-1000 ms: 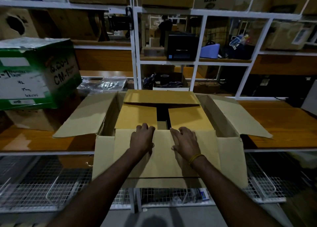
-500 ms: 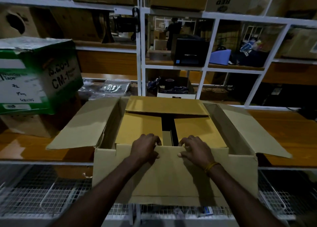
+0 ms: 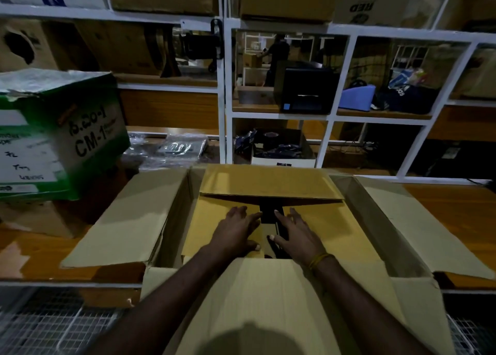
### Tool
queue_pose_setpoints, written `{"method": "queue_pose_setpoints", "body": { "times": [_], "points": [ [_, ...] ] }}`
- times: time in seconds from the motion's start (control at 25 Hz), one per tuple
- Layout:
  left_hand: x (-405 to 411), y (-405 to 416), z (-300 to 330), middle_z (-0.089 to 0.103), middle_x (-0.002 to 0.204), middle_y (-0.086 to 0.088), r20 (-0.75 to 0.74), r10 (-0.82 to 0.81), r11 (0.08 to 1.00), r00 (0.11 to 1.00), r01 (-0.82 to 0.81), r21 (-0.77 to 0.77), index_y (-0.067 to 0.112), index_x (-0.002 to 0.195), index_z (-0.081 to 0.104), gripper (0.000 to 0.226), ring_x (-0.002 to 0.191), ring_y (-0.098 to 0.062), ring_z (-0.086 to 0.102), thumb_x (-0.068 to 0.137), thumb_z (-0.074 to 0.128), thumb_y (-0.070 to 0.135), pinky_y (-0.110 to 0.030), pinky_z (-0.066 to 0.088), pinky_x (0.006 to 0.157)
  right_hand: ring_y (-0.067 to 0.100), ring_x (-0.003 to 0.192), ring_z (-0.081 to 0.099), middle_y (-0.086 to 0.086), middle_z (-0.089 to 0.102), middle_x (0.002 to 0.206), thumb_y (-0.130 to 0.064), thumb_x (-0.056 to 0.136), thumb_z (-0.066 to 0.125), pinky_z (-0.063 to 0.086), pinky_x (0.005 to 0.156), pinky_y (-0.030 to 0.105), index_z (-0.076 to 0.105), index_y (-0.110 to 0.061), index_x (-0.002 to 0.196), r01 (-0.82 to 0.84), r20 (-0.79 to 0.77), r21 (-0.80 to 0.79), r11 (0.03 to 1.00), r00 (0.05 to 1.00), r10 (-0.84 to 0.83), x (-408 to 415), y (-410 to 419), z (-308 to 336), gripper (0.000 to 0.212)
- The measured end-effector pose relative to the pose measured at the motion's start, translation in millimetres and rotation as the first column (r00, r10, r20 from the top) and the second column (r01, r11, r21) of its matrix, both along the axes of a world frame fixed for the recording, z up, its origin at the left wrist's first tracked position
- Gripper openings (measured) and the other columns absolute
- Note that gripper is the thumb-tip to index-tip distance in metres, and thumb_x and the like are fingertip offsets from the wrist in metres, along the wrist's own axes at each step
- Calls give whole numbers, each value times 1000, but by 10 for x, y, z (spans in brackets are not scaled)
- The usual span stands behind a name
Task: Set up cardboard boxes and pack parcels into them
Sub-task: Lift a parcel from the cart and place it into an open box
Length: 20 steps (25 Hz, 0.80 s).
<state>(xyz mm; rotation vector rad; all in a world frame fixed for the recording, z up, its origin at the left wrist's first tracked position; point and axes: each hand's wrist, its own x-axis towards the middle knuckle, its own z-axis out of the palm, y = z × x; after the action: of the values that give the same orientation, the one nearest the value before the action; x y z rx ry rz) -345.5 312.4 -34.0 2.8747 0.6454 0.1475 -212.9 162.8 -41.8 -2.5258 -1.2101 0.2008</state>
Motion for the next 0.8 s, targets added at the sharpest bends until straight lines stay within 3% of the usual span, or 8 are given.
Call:
{"method": "queue_pose_setpoints", "body": {
  "times": [0.2, 0.36, 0.48, 0.8],
  "points": [
    [239, 272, -179, -25, 162, -15, -71, -20, 1000, 997, 21, 13, 40, 157, -2, 104, 150, -43, 9, 83, 69, 60, -55, 26, 118, 31, 153, 2, 8, -26, 162, -52, 95, 55, 32, 117, 41, -1, -35, 158, -31, 18, -56, 998, 999, 32, 279, 287, -152, 85],
    [349, 364, -165, -46, 153, -9, 47, -44, 996, 998, 40, 77, 40, 156, -11, 106, 151, -44, -4, 85, 65, 61, -55, 28, 117, 35, 152, -8, 9, -37, 157, -49, 94, 57, 28, 118, 46, -11, -36, 156, 1, 100, 29, 1000, 995, -4, 433, 434, -171, 93],
    [512, 517, -26, -50, 150, -4, 167, -36, 992, 985, 15, 124, 39, 156, -11, 106, 151, -41, -11, 86, 65, 60, -55, 29, 116, 35, 151, -12, 6, -41, 155, -44, 95, 58, 29, 117, 53, -14, -38, 155, 31, 211, 102, 994, 976, -53, 593, 576, -72, 94],
    [1098, 1019, 313, -44, 155, -6, 284, 1, 978, 959, -60, 199, 35, 158, -6, 95, 152, -41, -6, 92, 61, 51, -61, 31, 114, 35, 151, -12, 6, -30, 161, -33, 94, 61, 20, 117, 62, -5, -36, 157, 95, 252, 121, 988, 960, -123, 1142, 1151, 416, 92]
  ]
}}
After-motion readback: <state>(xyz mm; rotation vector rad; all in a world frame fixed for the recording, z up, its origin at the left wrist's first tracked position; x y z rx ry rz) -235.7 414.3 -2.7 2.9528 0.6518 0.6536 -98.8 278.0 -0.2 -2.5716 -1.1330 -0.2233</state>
